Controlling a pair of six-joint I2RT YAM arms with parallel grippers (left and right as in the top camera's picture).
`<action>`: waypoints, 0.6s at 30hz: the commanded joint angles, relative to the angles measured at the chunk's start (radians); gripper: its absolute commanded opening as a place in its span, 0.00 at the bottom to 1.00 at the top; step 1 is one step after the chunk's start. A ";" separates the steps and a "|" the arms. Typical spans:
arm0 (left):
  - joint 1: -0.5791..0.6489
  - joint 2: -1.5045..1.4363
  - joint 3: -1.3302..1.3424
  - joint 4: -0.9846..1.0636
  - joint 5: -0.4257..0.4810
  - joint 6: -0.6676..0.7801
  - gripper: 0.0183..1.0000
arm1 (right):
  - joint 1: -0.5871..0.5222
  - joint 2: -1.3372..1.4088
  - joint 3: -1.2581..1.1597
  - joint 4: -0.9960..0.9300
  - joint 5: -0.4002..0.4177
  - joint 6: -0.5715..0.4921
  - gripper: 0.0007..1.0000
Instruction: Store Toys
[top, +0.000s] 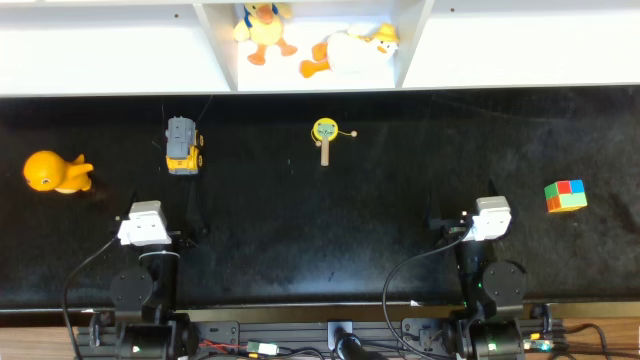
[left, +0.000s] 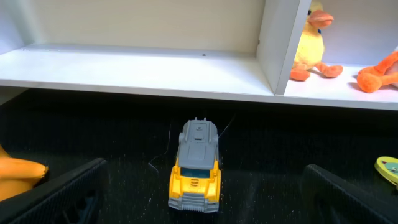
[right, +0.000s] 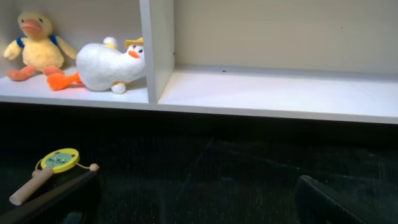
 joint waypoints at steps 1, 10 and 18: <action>-0.002 -0.011 -0.001 -0.003 0.002 0.018 1.00 | -0.006 -0.008 0.001 0.006 -0.006 0.008 1.00; -0.002 -0.011 -0.001 -0.004 0.003 0.018 1.00 | -0.006 -0.008 0.001 0.006 -0.006 0.008 1.00; -0.002 -0.002 0.069 -0.143 0.010 0.014 1.00 | -0.006 -0.008 0.001 0.006 -0.006 0.008 1.00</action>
